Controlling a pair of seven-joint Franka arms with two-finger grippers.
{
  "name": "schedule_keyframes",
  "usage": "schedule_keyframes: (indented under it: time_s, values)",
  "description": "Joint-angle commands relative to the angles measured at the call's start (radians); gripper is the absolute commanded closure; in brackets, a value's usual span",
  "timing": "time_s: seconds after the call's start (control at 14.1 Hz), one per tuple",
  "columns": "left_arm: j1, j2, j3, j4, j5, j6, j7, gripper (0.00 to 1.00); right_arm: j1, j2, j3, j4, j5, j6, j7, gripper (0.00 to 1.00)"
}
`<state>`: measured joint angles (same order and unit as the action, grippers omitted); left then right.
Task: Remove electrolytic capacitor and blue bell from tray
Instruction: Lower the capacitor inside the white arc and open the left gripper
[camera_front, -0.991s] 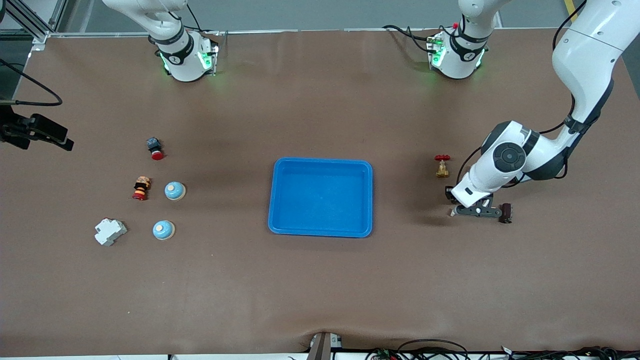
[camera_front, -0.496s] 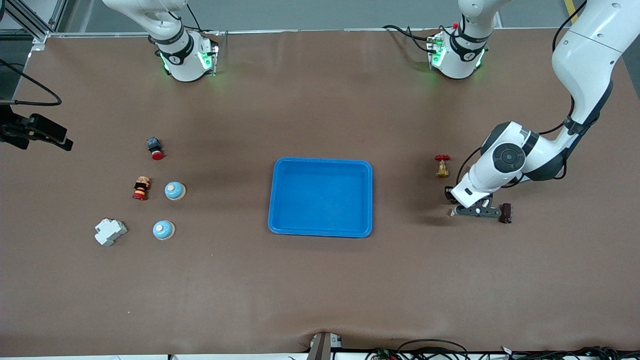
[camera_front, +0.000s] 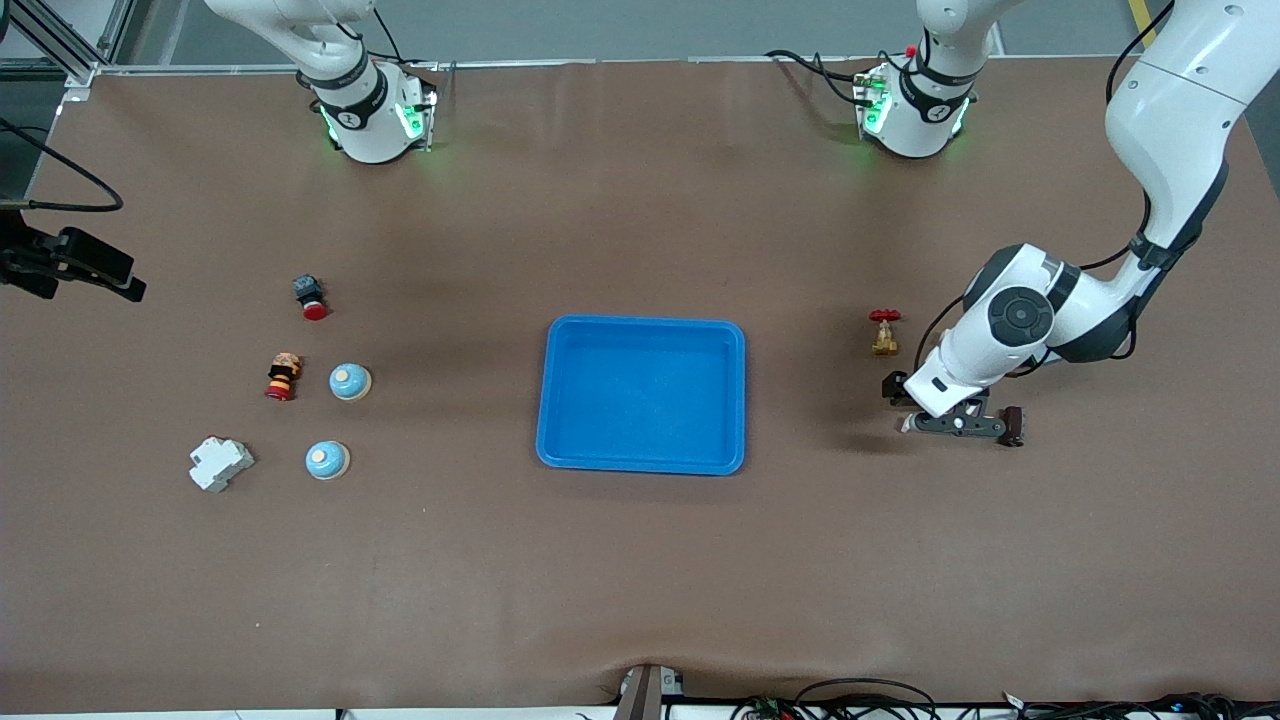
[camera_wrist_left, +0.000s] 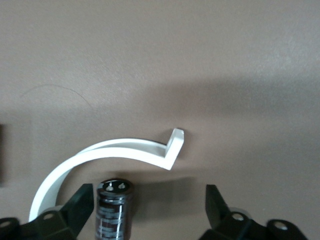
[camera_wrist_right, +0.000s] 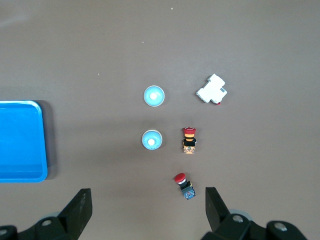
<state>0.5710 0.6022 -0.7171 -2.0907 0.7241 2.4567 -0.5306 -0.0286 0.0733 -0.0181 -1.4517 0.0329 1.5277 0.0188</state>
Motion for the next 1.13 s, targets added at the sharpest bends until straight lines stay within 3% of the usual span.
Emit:
schedule_keyframes:
  time_s: [0.0, 0.5, 0.71, 1.06]
  values:
    - [0.038, -0.048, -0.01, 0.0, 0.02, 0.002, -0.006, 0.0, -0.008, -0.017, 0.006, -0.002, -0.01, -0.004, -0.008, 0.0]
    - [0.156, -0.053, -0.107, 0.056, 0.006, -0.027, 0.024, 0.0, -0.008, -0.015, 0.006, -0.002, -0.01, -0.003, -0.003, 0.0]
    - [0.153, -0.039, -0.177, 0.214, -0.05, -0.253, 0.088, 0.0, -0.008, -0.017, 0.006, -0.002, -0.01, -0.003, -0.002, 0.0]
    - [0.155, -0.044, -0.18, 0.426, -0.218, -0.506, 0.32, 0.0, -0.008, -0.017, 0.004, -0.002, -0.017, -0.001, -0.002, 0.0]
